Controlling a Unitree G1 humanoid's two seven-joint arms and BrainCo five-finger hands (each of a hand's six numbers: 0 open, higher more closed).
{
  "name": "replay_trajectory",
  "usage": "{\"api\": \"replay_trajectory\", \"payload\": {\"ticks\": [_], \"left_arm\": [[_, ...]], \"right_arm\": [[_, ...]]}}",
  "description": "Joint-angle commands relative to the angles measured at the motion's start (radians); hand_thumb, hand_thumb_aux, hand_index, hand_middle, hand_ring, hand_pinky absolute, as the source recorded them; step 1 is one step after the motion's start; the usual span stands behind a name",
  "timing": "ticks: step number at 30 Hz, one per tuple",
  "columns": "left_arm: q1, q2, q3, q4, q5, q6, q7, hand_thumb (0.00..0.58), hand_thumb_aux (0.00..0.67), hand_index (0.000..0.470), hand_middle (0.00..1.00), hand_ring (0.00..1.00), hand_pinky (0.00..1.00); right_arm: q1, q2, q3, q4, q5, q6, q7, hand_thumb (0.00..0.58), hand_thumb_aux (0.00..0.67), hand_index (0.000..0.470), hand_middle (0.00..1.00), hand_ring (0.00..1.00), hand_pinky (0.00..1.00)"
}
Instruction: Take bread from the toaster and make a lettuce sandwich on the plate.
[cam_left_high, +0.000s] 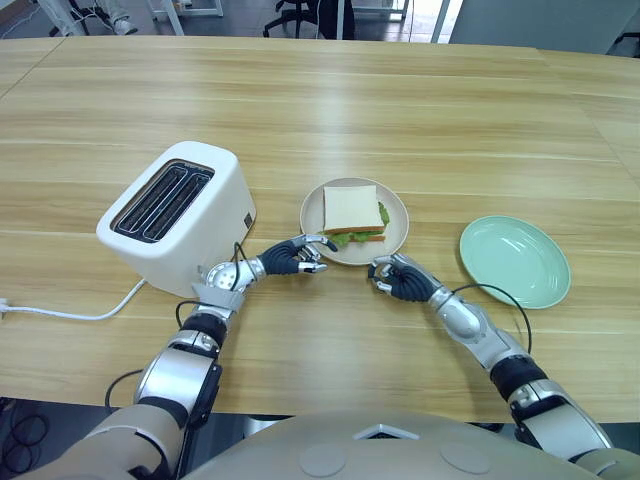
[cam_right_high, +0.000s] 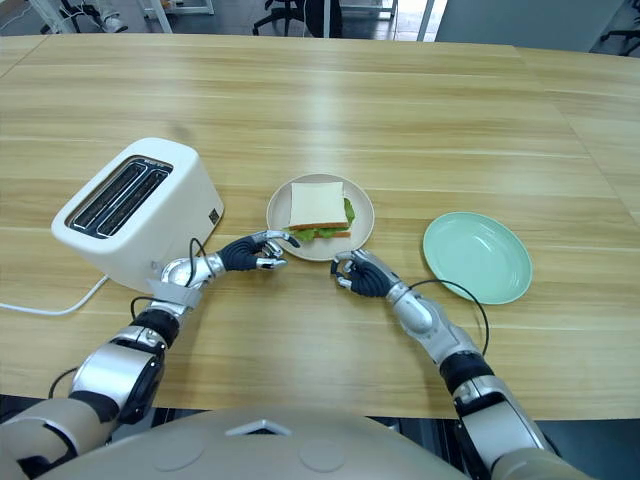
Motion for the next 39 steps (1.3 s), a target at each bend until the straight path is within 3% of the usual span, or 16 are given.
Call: {"api": "replay_trajectory", "payload": {"ticks": [1, 2, 4, 5, 6, 7, 12, 17, 39], "left_arm": [[0.043, 0.005, 0.095, -0.206, -0.228, 0.147, -0.155, 0.000, 0.000, 0.000, 0.56, 0.56, 0.56], [0.055, 0.004, 0.117, -0.263, -0.271, 0.191, -0.164, 0.000, 0.000, 0.000, 0.56, 0.56, 0.56], [0.076, -0.001, 0.153, -0.369, -0.334, 0.269, -0.152, 0.000, 0.000, 0.000, 0.14, 0.14, 0.14], [0.086, -0.006, 0.166, -0.415, -0.351, 0.295, -0.136, 0.000, 0.000, 0.000, 0.00, 0.00, 0.00], [0.096, -0.010, 0.174, -0.453, -0.356, 0.310, -0.119, 0.000, 0.000, 0.000, 0.00, 0.00, 0.00], [0.109, -0.016, 0.180, -0.486, -0.345, 0.310, -0.094, 0.000, 0.000, 0.000, 0.00, 0.00, 0.00], [0.141, -0.053, 0.191, -0.549, -0.240, 0.258, 0.051, 0.000, 0.000, 0.000, 0.00, 0.00, 0.00], [0.183, -0.076, 0.180, -0.607, -0.160, 0.229, 0.146, 0.000, 0.000, 0.000, 0.00, 0.00, 0.00], [0.361, -0.127, 0.129, -0.925, -0.063, 0.304, 0.402, 0.000, 0.000, 0.000, 0.00, 0.00, 0.00]], "right_arm": [[0.047, -0.028, -0.063, -0.156, 0.224, -0.023, 0.116, 0.557, 0.536, 0.368, 0.71, 0.71, 0.71], [0.061, -0.032, -0.076, -0.195, 0.267, -0.015, 0.137, 0.557, 0.536, 0.368, 0.71, 0.71, 0.71], [0.089, -0.041, -0.102, -0.271, 0.331, 0.005, 0.168, 0.487, 0.402, 0.276, 0.51, 0.51, 0.51], [0.101, -0.043, -0.115, -0.306, 0.359, 0.015, 0.180, 0.337, 0.236, 0.162, 0.44, 0.44, 0.44], [0.110, -0.043, -0.129, -0.335, 0.380, 0.026, 0.187, 0.132, 0.081, 0.056, 0.38, 0.38, 0.38], [0.118, -0.041, -0.145, -0.360, 0.392, 0.037, 0.188, 0.000, 0.000, 0.000, 0.33, 0.33, 0.33], [0.130, -0.016, -0.215, -0.427, 0.396, 0.072, 0.161, 0.000, 0.000, 0.000, 0.12, 0.12, 0.12], [0.141, 0.013, -0.269, -0.474, 0.389, 0.102, 0.146, 0.000, 0.000, 0.000, 0.01, 0.01, 0.01], [0.140, 0.101, -0.372, -0.556, 0.324, 0.147, 0.081, 0.000, 0.000, 0.000, 0.00, 0.00, 0.00]]}}
